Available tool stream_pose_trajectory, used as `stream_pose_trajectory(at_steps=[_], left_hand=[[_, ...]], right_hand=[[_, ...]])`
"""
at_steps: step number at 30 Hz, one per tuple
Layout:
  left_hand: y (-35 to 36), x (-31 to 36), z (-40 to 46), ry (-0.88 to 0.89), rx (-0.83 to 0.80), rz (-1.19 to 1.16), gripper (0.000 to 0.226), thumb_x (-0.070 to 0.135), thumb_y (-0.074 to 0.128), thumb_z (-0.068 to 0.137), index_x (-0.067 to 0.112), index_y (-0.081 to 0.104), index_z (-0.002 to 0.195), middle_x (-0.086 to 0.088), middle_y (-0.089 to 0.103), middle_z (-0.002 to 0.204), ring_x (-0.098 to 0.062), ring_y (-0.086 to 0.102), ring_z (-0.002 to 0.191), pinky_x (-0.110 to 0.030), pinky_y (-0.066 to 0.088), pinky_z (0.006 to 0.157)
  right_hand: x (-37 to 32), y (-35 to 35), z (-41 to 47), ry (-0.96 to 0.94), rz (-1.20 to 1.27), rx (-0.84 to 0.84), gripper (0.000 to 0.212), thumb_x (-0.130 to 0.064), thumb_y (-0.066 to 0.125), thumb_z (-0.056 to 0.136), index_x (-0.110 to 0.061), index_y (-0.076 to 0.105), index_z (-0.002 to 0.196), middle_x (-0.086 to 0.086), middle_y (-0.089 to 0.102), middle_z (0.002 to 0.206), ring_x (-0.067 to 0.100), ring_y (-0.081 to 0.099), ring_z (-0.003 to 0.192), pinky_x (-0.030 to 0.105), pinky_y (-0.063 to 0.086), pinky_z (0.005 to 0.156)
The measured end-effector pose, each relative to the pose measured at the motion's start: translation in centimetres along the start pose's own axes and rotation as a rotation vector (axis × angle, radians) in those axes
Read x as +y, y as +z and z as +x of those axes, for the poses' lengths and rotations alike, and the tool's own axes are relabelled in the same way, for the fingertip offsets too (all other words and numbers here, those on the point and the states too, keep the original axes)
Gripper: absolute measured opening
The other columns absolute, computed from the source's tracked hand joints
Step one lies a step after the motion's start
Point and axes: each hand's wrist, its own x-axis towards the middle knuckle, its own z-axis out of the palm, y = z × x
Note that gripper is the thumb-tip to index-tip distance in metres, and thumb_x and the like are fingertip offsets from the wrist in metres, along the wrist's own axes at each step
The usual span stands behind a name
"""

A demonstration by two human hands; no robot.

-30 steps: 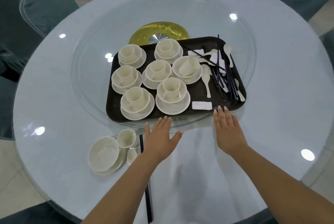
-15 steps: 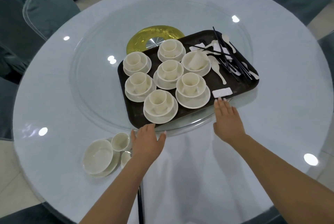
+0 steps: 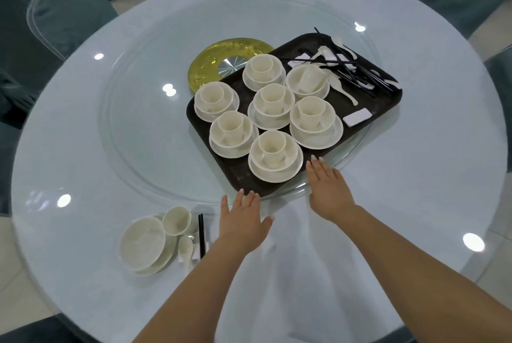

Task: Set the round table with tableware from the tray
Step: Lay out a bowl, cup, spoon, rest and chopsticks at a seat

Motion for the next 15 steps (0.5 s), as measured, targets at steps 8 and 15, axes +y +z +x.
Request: stream_pose_trajectory(at_steps=[8,15], left_hand=[[-0.4,1.9,0.5,0.039,-0.026,-0.011,0.07,0.057,0.027,0.098,0.017,0.012,0.155,0.003,0.009,0.163,-0.017,-0.002,0.15,-0.049,-0.006,0.118],[-0.4,2.0,0.4,0.031,-0.034,-0.069,0.07,0.056,0.029,0.099,0.016,0.014,0.154,0.001,0.011,0.162,-0.017,0.002,0.15,-0.047,0.001,0.119]], right_hand=[[2.0,-0.5,0.3,0.04,-0.011,0.002,0.073,-0.014,0.036,0.096,-0.011,-0.008,0.155,0.005,-0.016,0.163,0.023,-0.009,0.15,0.042,0.005,0.122],[1.8,-1.2,-0.4,0.061,0.028,-0.041,0.074,-0.015,0.037,0.097,-0.014,-0.008,0.155,0.001,-0.017,0.163,0.023,-0.006,0.151,0.042,0.011,0.122]])
